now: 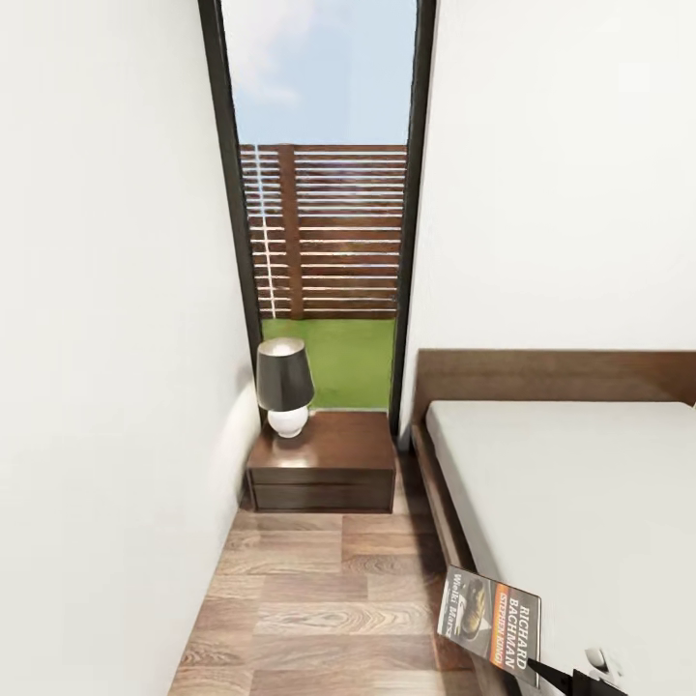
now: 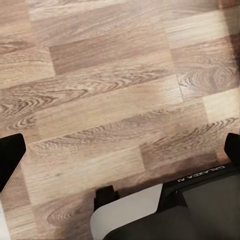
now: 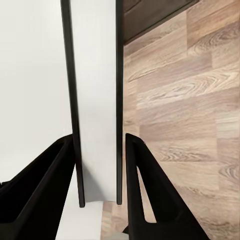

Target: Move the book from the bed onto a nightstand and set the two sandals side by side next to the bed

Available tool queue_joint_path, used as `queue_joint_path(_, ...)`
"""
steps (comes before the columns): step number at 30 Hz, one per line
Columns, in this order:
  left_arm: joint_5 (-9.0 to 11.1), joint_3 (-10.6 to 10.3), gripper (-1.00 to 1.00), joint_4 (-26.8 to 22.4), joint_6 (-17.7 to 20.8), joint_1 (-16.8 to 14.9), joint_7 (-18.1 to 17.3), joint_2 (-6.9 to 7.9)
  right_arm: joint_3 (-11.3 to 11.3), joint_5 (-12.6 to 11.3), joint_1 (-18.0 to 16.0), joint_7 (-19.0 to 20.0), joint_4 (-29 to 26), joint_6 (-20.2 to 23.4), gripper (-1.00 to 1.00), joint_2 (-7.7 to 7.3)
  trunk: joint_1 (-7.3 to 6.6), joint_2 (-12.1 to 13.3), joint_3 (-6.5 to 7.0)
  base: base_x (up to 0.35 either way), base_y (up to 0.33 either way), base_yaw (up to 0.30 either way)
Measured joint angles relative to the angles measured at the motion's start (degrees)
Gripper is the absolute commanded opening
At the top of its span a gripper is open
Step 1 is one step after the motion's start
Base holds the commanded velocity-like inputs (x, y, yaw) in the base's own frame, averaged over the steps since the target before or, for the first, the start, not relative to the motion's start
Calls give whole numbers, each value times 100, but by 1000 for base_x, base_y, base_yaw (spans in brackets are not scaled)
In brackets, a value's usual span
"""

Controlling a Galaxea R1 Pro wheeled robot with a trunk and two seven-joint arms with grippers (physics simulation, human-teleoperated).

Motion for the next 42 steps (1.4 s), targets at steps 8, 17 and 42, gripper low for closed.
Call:
queue_joint_path(8,0,0,100,0,1,2,0,1,-1,0,0,-2,0,0,-100,1,0,0,0,298,0,0)
queue_joint_path(17,0,0,100,0,0,-1,0,1,2,1,0,-3,0,-1,-100,0,0,0,0,300,0,0)
queue_joint_path(42,0,0,100,0,1,-1,0,-1,0,0,0,2,0,-1,-100,1,0,0,0,307,0,0)
